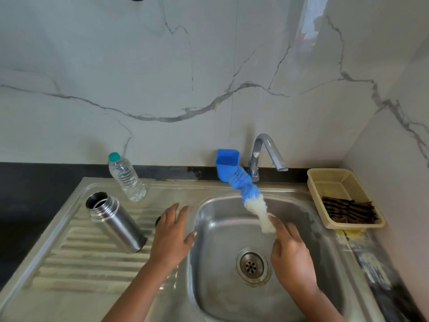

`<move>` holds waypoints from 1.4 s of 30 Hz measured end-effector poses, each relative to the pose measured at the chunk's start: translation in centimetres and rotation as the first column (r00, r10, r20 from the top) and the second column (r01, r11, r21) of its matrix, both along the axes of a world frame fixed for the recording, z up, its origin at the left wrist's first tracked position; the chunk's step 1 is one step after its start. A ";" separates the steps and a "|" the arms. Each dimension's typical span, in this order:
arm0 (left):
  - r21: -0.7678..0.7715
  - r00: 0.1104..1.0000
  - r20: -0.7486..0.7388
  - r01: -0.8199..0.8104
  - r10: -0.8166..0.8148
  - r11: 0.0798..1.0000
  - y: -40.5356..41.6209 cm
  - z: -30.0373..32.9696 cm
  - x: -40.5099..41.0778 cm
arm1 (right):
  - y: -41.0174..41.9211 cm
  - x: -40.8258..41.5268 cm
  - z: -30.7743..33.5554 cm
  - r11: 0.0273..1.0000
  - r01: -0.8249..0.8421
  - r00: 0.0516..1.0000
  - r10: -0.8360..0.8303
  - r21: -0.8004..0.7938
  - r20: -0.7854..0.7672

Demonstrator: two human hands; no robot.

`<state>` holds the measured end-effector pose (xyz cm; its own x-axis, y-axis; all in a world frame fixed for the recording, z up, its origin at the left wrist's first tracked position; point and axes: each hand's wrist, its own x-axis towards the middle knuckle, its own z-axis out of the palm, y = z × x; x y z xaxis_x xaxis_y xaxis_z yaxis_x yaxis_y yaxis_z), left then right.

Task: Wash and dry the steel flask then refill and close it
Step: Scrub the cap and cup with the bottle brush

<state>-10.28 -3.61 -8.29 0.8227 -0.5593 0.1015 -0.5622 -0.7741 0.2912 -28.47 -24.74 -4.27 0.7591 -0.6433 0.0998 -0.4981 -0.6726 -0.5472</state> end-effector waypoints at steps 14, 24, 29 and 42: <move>0.218 0.976 -0.146 -0.129 0.163 0.967 5.0 -2.2 -2.9 | 3.6 -7.3 -4.6 0.992 0.054 0.998 -0.057 0.112 0.021; -0.441 0.725 -0.669 -0.567 0.167 0.696 0.8 1.3 -4.9 | 3.6 -11.1 -5.9 0.994 0.037 0.981 -0.057 0.106 0.187; -0.446 0.316 -0.866 -0.837 -0.386 0.315 -1.6 1.2 -6.4 | 5.2 -12.6 -4.8 0.988 -0.092 0.957 0.052 0.126 0.286; -0.467 0.326 -0.849 -0.831 -0.415 0.302 -5.8 1.4 -8.4 | 6.1 -12.2 -4.7 0.990 -0.063 0.918 0.009 0.125 0.397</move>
<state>-18.70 -9.42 -6.85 0.7792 -0.4228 -0.4627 0.5910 0.2496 0.7671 -40.68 -18.65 -8.99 0.6984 -0.6443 0.3116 -0.2001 -0.5938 -0.7793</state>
